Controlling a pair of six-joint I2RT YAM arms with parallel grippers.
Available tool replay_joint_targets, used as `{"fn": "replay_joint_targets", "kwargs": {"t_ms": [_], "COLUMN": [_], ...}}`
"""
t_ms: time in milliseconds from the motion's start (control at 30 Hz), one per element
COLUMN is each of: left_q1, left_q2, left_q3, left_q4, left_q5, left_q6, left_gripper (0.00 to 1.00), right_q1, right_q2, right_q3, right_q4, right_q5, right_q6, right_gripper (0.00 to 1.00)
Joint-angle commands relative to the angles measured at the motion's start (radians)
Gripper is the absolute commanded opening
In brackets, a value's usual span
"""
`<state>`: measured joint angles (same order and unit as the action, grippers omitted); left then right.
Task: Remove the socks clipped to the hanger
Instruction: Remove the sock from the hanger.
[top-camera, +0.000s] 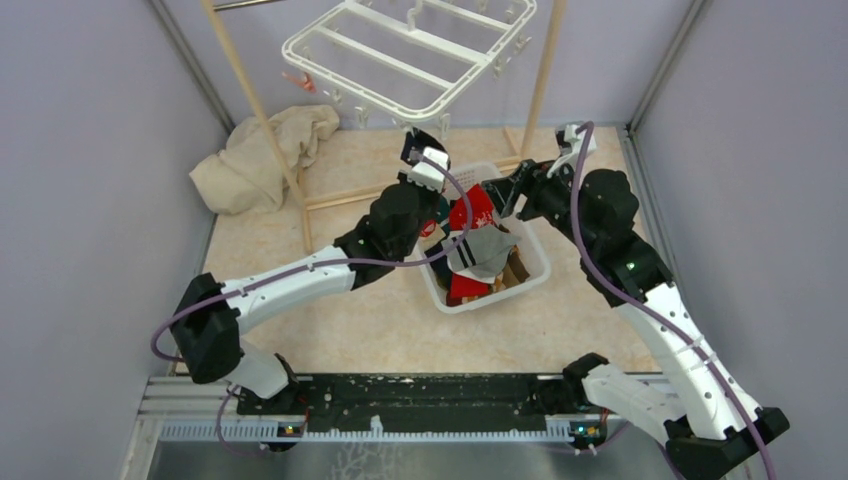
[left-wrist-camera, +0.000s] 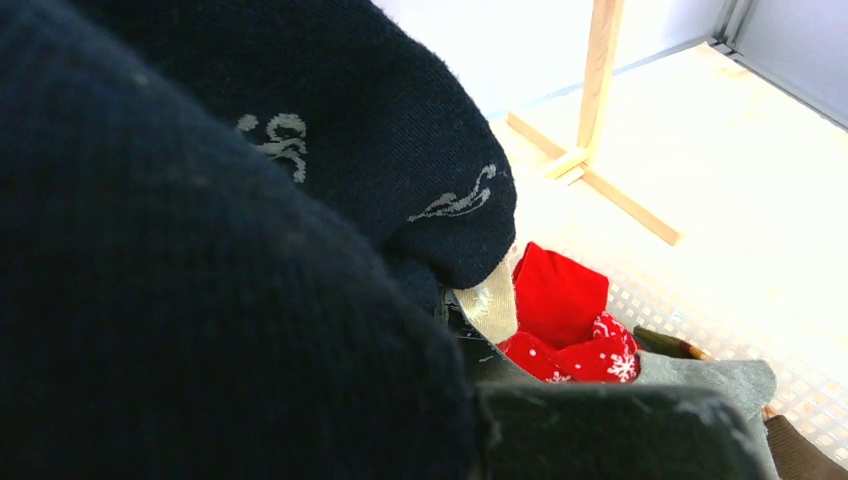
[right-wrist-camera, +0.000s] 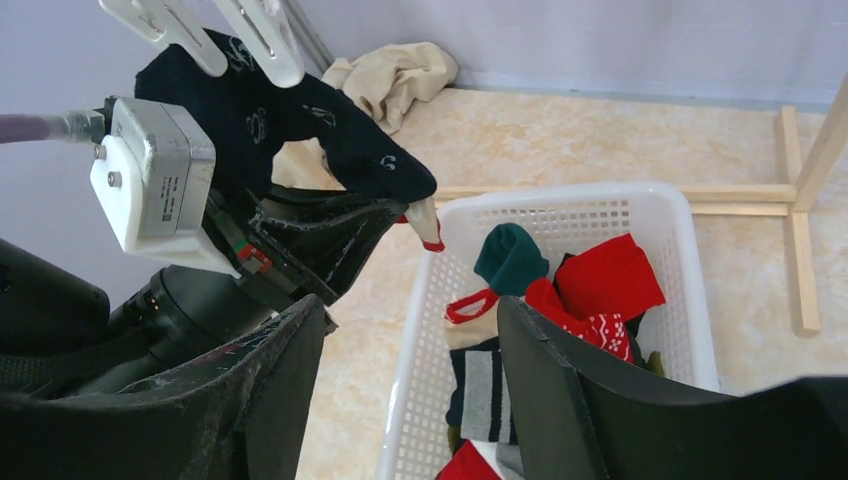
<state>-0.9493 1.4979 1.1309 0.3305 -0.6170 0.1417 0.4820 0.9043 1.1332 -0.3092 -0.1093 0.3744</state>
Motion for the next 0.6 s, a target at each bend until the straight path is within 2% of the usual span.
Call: {"fn": "replay_joint_targets", "kwargs": {"t_ms": [0, 367, 567], "left_q1": [-0.021, -0.031, -0.031], "left_q2": [0.029, 0.069, 0.087], "left_q3": [0.049, 0.084, 0.086], "left_q4": [0.041, 0.06, 0.115], "left_q5": [-0.041, -0.114, -0.145], "left_q6": [0.061, 0.181, 0.285], "left_gripper": [0.04, 0.06, 0.06], "right_q1": [-0.002, -0.002, -0.002], "right_q2": [-0.01, -0.023, 0.012], "right_q3": [0.059, 0.173, 0.258], "right_q4": [-0.003, -0.073, -0.078], "right_q5": [0.042, 0.157, 0.128], "right_q6": [-0.044, -0.161, -0.201], "right_gripper": [0.65, 0.65, 0.66]}}
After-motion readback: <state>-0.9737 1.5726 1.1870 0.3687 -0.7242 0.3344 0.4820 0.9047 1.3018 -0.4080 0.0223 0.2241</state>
